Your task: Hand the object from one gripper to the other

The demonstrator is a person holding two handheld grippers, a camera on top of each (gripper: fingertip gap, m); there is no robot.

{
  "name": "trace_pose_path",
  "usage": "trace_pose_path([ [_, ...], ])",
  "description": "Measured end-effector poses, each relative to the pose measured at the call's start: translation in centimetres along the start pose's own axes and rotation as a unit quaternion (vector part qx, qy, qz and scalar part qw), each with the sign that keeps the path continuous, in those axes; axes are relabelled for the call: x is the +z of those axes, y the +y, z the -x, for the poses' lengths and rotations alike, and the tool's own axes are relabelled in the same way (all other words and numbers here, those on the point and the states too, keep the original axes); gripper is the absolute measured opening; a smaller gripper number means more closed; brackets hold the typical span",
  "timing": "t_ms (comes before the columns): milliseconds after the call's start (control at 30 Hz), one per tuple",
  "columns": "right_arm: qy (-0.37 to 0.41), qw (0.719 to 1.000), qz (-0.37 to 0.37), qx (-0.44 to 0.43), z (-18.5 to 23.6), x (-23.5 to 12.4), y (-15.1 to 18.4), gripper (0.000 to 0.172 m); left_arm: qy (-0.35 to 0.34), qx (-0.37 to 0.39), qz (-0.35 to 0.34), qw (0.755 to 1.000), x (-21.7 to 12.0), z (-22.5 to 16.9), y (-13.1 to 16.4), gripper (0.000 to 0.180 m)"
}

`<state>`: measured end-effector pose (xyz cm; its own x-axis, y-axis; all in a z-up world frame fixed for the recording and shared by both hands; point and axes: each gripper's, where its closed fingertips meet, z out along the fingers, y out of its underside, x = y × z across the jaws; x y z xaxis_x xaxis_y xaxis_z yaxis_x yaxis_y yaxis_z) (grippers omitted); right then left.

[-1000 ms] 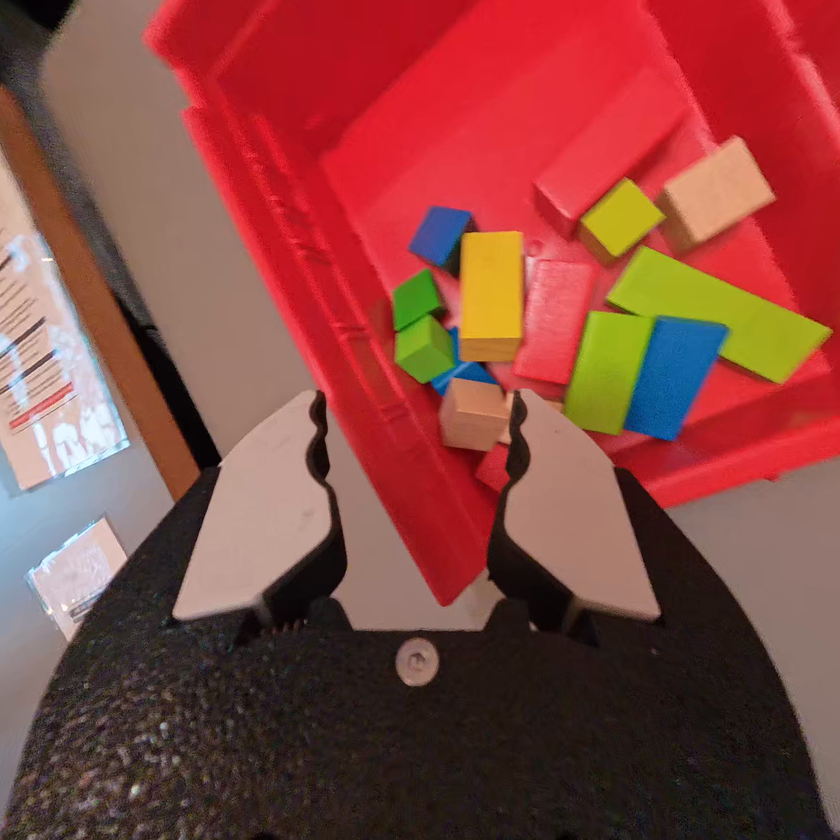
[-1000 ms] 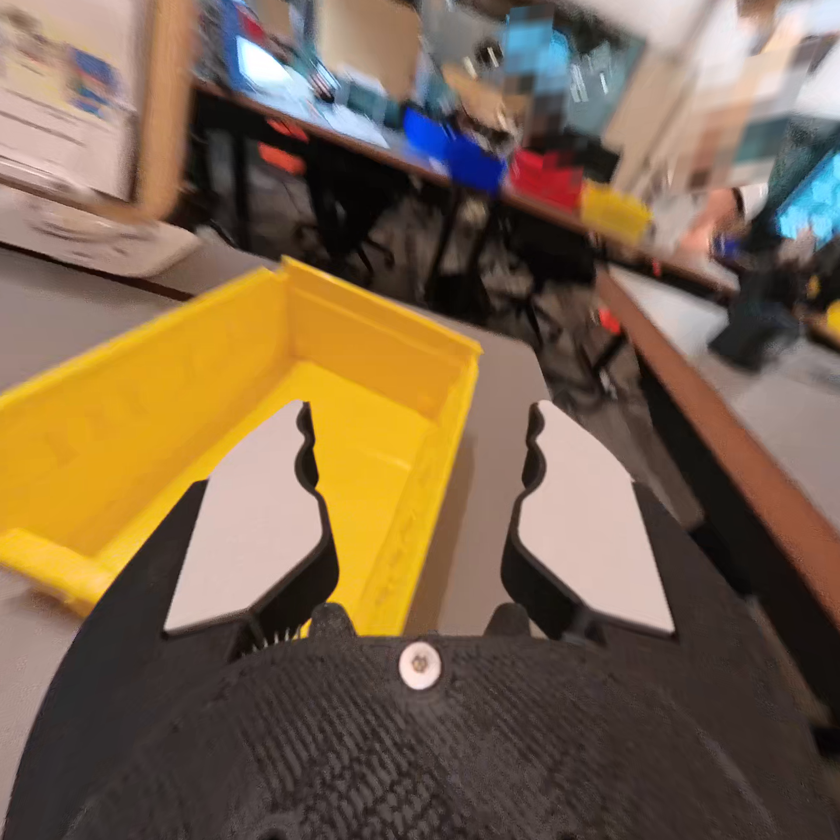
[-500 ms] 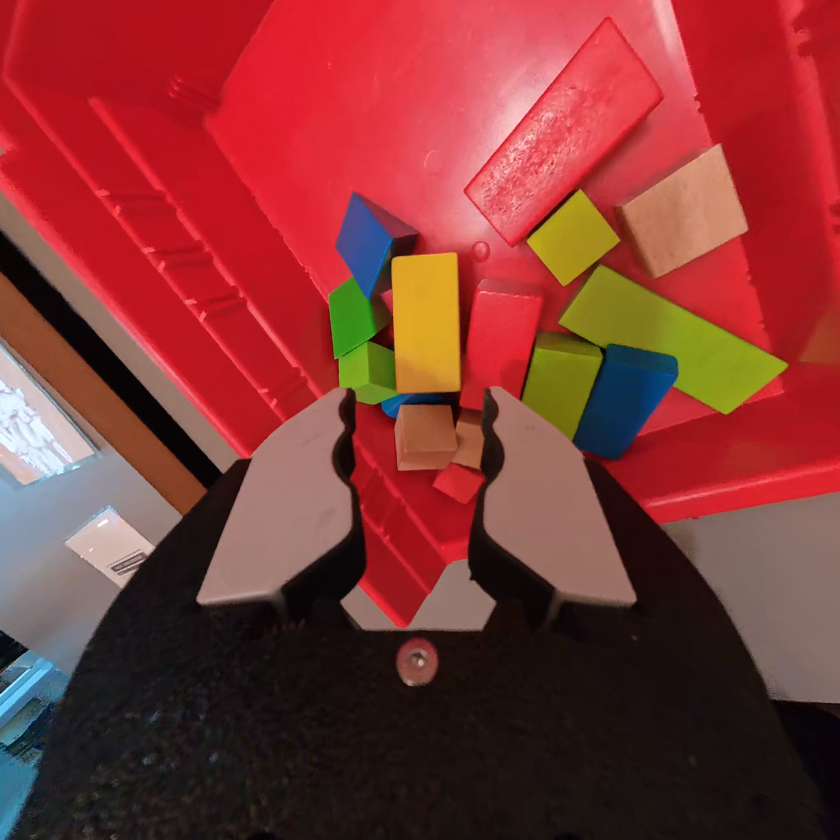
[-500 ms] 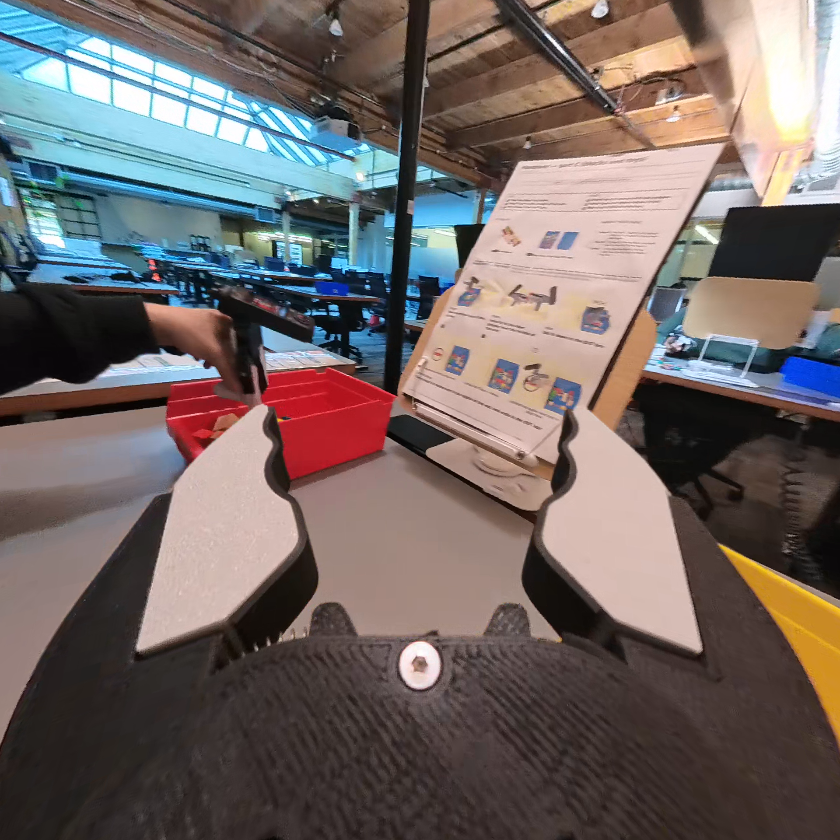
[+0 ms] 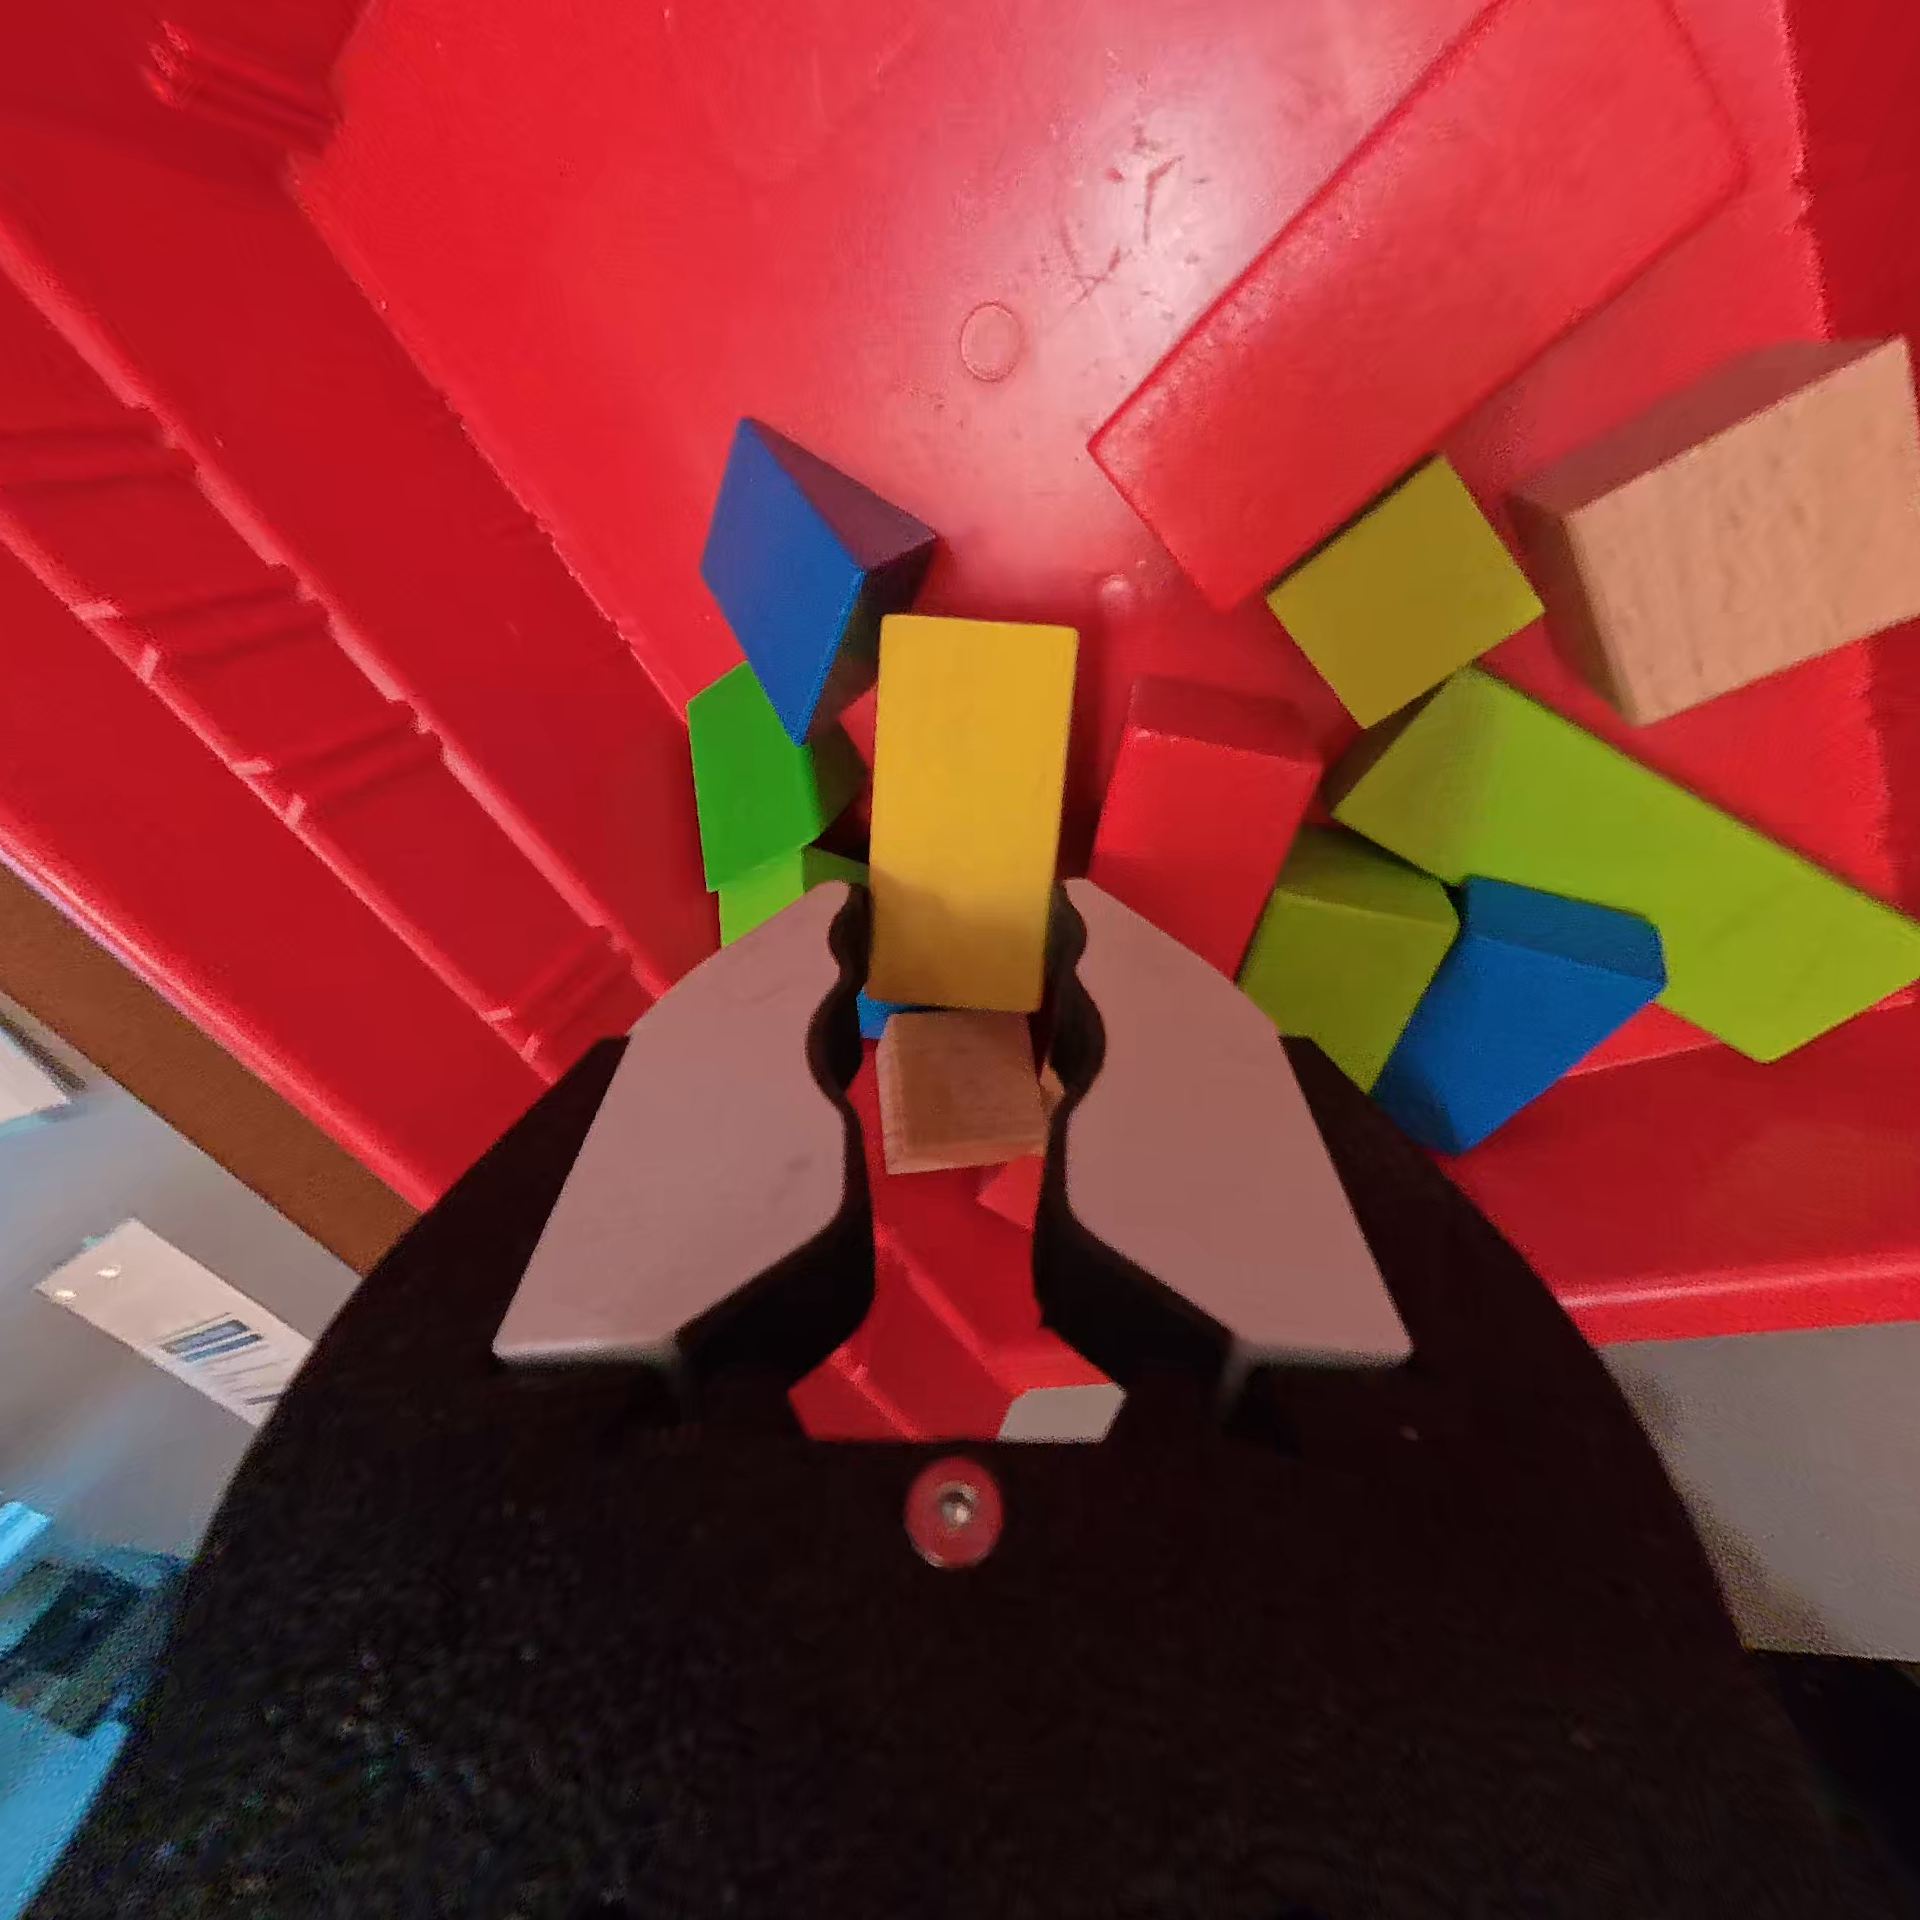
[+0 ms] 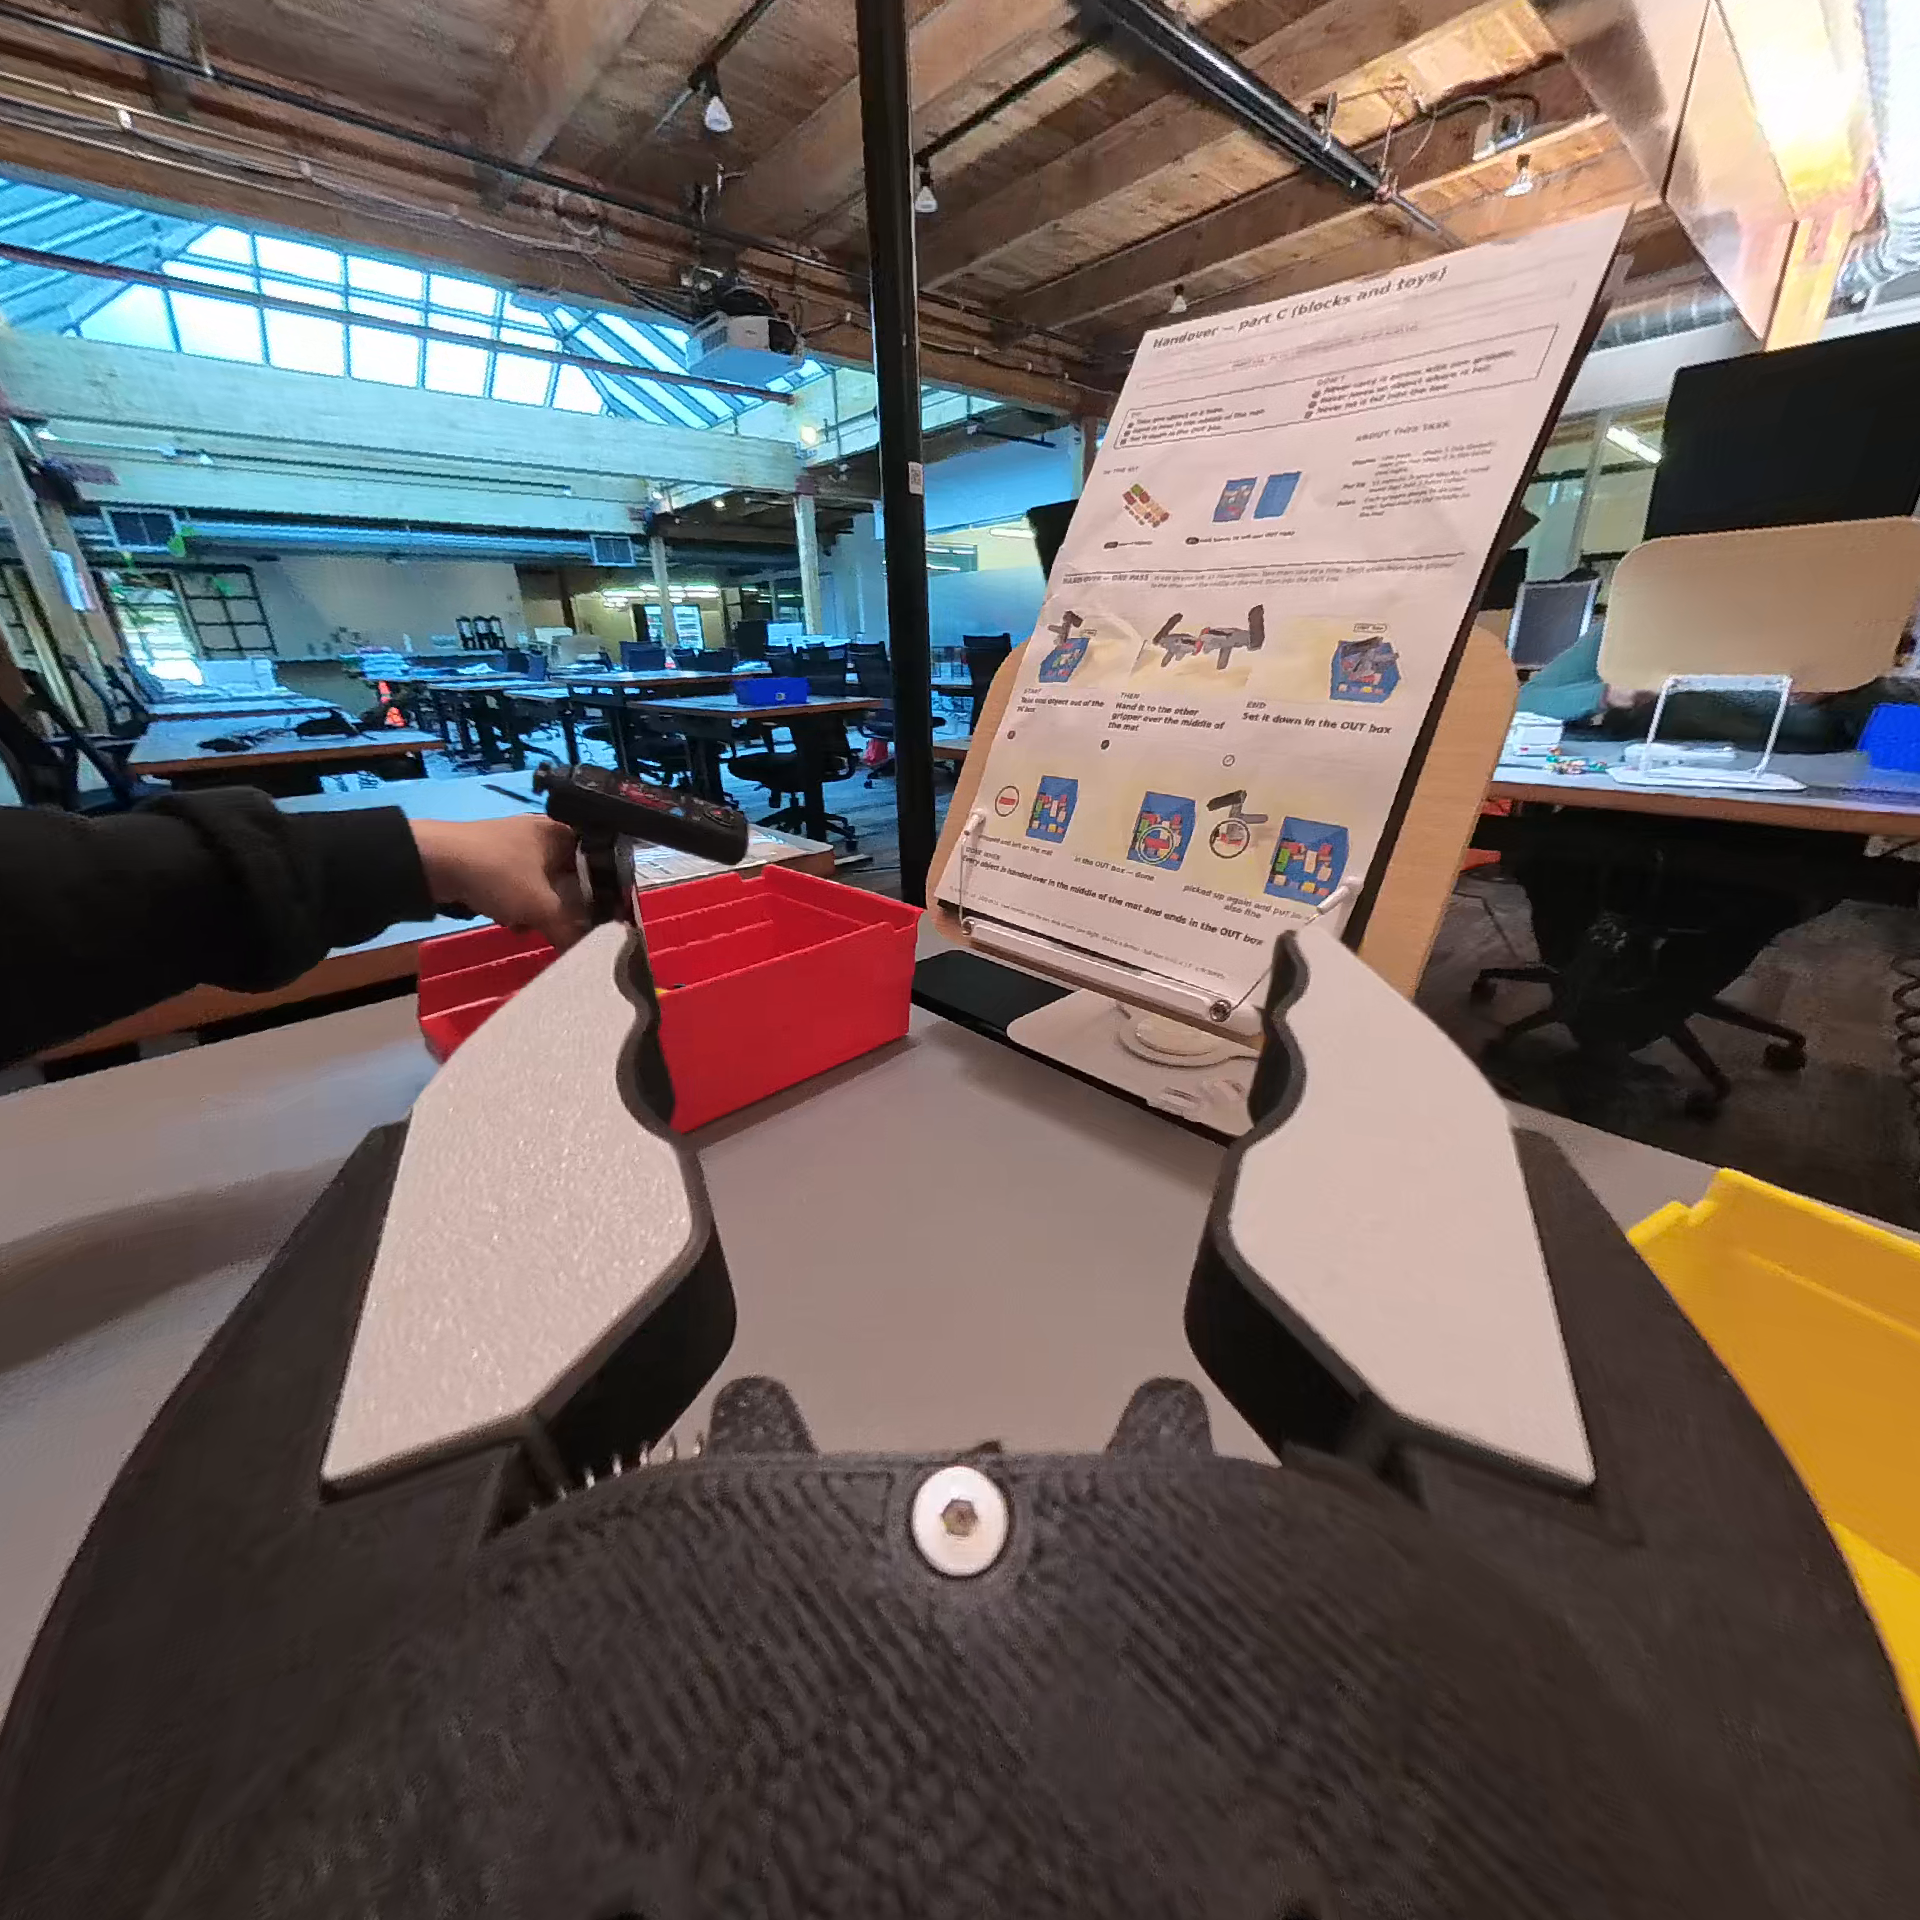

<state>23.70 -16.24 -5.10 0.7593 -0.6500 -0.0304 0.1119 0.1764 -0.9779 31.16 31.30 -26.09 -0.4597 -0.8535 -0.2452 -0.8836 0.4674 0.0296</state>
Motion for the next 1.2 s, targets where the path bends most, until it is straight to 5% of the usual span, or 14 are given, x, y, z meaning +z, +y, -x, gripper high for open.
trace_pose_path([
  [133, -0.005, 1.000, 0.005, 0.001, 0.2, 0.2, 0.2, 0.110, -0.030, -0.004, -0.052, 0.998, -1.9, 0.7, -0.4, 0.032],
  [267, -0.012, 1.000, 0.015, -0.009, 0.8, 0.7, 0.4, 0.110, 0.048, -0.045, -0.258, 0.964, -9.3, -2.1, -2.8, 0.032],
  [333, -0.020, 1.000, 0.015, -0.007, 1.4, 1.2, 0.5, 0.111, 0.161, -0.034, -0.397, 0.903, -14.9, -6.6, -4.0, 0.032],
  [400, -0.038, 0.999, 0.018, 0.001, 2.5, 1.9, 0.6, 0.110, 0.276, -0.007, -0.507, 0.816, -20.5, -11.7, -3.7, 0.032],
  [500, -0.088, 0.996, 0.013, 0.012, 5.5, 3.1, 0.7, 0.103, 0.373, 0.055, -0.600, 0.705, -26.0, -18.7, -1.7, 0.032],
  [633, -0.197, 0.978, 0.009, 0.064, 10.7, 4.2, 1.0, 0.094, 0.428, 0.139, -0.625, 0.638, -27.7, -26.7, 0.0, 0.032],
  [867, -0.315, 0.946, 0.032, 0.071, 15.9, 3.8, 1.5, 0.059, 0.425, 0.204, -0.629, 0.618, -28.3, -33.7, -0.1, 0.032],
  [900, -0.329, 0.942, 0.022, 0.069, 16.3, 3.5, 1.1, 0.037, 0.416, 0.208, -0.631, 0.621, -28.1, -33.9, -0.3, 0.032],
  [1100, -0.300, 0.953, 0.045, 0.020, 15.6, 3.7, 1.6, 0.036, 0.375, 0.154, -0.663, 0.630, -27.1, -33.3, -1.1, 0.035],
  [1200, -0.198, 0.977, 0.073, -0.018, 11.4, 3.8, 1.7, 0.036, 0.298, 0.083, -0.686, 0.659, -25.1, -31.7, -1.8, 0.065],
])
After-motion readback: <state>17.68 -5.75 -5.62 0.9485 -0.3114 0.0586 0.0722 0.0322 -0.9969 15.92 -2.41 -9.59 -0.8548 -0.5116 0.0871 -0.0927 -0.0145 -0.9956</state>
